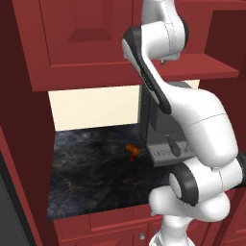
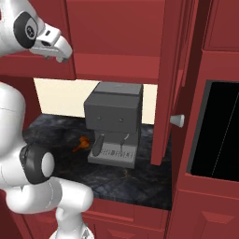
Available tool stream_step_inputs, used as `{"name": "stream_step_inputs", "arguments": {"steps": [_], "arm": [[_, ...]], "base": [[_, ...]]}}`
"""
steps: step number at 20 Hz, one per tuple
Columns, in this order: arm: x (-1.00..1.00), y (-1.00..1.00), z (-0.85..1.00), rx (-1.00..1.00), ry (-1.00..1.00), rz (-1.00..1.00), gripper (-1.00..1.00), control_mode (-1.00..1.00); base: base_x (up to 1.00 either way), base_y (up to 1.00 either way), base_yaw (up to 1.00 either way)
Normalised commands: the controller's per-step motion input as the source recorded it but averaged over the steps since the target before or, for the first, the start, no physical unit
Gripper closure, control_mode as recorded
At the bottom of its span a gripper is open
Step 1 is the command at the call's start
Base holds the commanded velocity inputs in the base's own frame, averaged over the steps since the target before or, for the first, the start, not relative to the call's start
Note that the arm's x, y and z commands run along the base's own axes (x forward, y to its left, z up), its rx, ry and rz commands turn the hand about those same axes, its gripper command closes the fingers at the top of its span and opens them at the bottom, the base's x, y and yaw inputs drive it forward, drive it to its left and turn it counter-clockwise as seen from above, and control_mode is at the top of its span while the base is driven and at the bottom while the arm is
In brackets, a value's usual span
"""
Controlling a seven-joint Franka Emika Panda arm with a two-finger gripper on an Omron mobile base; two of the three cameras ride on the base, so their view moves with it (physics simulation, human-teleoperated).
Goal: Retrieve the tupperware from the cabinet, then place the raw meat into the tupperware to avoid contamination.
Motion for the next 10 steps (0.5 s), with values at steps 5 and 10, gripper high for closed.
{"name": "stream_step_inputs", "arguments": {"steps": [5,10], "arm": [[0.28,0.05,-0.03,0.0,0.0,0.0,-1.0,-1.0],[0.24,0.08,-0.09,-0.01,0.0,-0.01,-1.0,-1.0]], "base": [[0.0,0.0,0.0],[0.0,0.0,0.0]]}}
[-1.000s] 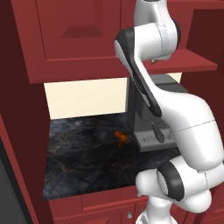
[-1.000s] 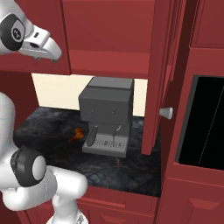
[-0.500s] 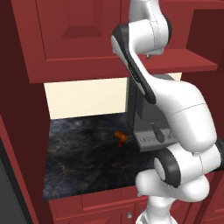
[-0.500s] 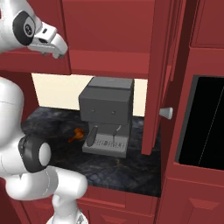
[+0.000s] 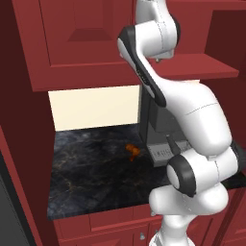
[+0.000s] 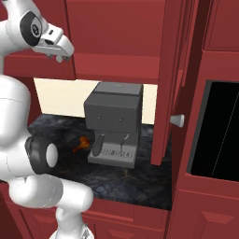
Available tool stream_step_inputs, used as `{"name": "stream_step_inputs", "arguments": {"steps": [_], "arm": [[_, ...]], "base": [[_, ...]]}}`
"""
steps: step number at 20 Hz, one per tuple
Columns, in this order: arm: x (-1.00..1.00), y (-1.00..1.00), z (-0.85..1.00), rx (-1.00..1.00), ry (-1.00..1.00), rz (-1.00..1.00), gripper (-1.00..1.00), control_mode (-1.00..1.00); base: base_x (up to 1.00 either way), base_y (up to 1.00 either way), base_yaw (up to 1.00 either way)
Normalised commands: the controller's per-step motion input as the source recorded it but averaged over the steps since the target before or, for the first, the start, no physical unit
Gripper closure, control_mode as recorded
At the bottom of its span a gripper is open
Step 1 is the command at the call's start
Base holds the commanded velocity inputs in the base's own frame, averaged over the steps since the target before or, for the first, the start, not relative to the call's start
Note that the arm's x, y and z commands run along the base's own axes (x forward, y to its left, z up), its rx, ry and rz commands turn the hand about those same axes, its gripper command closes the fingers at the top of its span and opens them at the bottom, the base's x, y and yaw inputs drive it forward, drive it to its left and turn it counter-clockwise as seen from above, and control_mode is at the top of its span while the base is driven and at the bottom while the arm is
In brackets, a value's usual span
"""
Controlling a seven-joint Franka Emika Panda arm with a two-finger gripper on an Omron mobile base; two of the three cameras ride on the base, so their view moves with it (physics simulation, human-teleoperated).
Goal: Retrieve the tupperware from the cabinet, then place the raw meat into the tupperware to avoid contamination.
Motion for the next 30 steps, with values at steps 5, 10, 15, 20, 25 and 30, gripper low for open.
{"name": "stream_step_inputs", "arguments": {"steps": [5,10,15,20,25,30], "arm": [[0.23,0.02,-0.08,-0.02,0.0,-0.01,-1.0,-1.0],[0.25,0.0,-0.14,-0.03,0.0,-0.02,-1.0,-1.0],[0.11,0.0,-0.13,-0.01,0.0,-0.03,-1.0,-1.0],[0.0,-0.01,-0.16,0.0,0.0,-0.03,-1.0,-1.0],[0.06,-0.01,-0.16,0.0,-0.01,0.0,-1.0,-1.0],[0.23,-0.04,-0.17,0.0,-0.03,0.0,-1.0,-1.0]], "base": [[0.0,0.0,0.0],[0.0,0.0,0.0],[0.0,0.0,0.0],[0.0,0.0,0.0],[0.0,0.0,0.0],[0.0,0.0,0.0]]}}
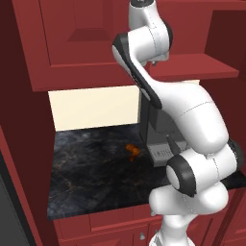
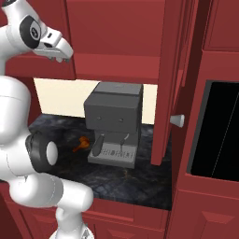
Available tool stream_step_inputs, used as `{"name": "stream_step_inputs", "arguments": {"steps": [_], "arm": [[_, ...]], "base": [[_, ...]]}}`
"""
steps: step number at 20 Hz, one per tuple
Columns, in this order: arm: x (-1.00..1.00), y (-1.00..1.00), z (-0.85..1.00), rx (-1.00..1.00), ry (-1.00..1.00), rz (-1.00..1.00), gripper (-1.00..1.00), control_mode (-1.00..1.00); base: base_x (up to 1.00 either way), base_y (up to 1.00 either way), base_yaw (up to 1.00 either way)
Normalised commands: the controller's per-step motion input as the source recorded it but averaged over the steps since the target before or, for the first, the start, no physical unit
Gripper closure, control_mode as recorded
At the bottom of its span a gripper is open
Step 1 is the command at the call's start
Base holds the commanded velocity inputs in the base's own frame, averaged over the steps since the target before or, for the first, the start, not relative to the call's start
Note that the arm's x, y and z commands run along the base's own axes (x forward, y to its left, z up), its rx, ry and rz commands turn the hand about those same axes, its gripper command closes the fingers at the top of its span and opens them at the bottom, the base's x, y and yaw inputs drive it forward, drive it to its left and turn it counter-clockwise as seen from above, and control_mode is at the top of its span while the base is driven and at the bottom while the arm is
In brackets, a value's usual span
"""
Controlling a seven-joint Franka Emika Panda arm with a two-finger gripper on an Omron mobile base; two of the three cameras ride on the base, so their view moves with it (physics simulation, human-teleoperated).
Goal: Retrieve the tupperware from the cabinet, then place the raw meat into the tupperware to avoid contamination.
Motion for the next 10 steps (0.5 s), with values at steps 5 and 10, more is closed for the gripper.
{"name": "stream_step_inputs", "arguments": {"steps": [5,10], "arm": [[0.32,-0.17,-0.24,0.0,-0.04,0.04,-1.0,-1.0],[0.37,-0.28,-0.18,0.03,0.0,0.07,1.0,-1.0]], "base": [[0.0,0.0,0.0],[0.0,0.0,0.0]]}}
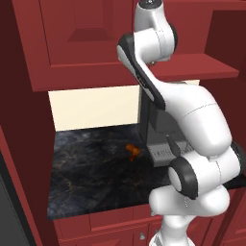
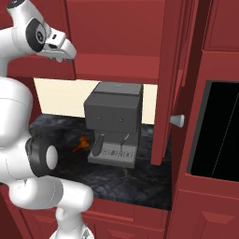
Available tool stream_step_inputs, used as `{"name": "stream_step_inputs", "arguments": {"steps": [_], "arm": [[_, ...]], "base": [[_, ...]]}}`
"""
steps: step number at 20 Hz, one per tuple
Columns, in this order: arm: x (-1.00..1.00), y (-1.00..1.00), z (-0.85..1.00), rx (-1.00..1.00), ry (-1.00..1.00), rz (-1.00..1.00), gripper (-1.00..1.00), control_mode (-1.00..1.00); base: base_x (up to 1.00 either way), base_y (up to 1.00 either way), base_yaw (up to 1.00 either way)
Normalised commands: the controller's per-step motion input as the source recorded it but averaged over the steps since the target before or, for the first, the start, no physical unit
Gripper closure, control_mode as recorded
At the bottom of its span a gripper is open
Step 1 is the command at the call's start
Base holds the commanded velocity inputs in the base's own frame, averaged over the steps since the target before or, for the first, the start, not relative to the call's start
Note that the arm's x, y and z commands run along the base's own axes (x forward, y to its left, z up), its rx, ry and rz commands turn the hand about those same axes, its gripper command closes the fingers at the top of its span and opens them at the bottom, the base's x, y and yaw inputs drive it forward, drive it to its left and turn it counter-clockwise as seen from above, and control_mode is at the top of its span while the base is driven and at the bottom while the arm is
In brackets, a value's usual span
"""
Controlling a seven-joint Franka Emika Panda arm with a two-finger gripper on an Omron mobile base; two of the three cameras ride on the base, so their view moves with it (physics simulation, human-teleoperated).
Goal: Retrieve the tupperware from the cabinet, then place the raw meat into the tupperware to avoid contamination.
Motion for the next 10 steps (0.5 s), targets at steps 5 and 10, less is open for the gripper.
{"name": "stream_step_inputs", "arguments": {"steps": [5,10], "arm": [[0.15,-0.02,-0.05,0.0,0.0,0.03,1.0,-1.0],[0.1,-0.01,-0.01,0.0,-0.01,0.02,1.0,-1.0]], "base": [[0.0,0.0,0.0],[0.0,0.0,0.0]]}}
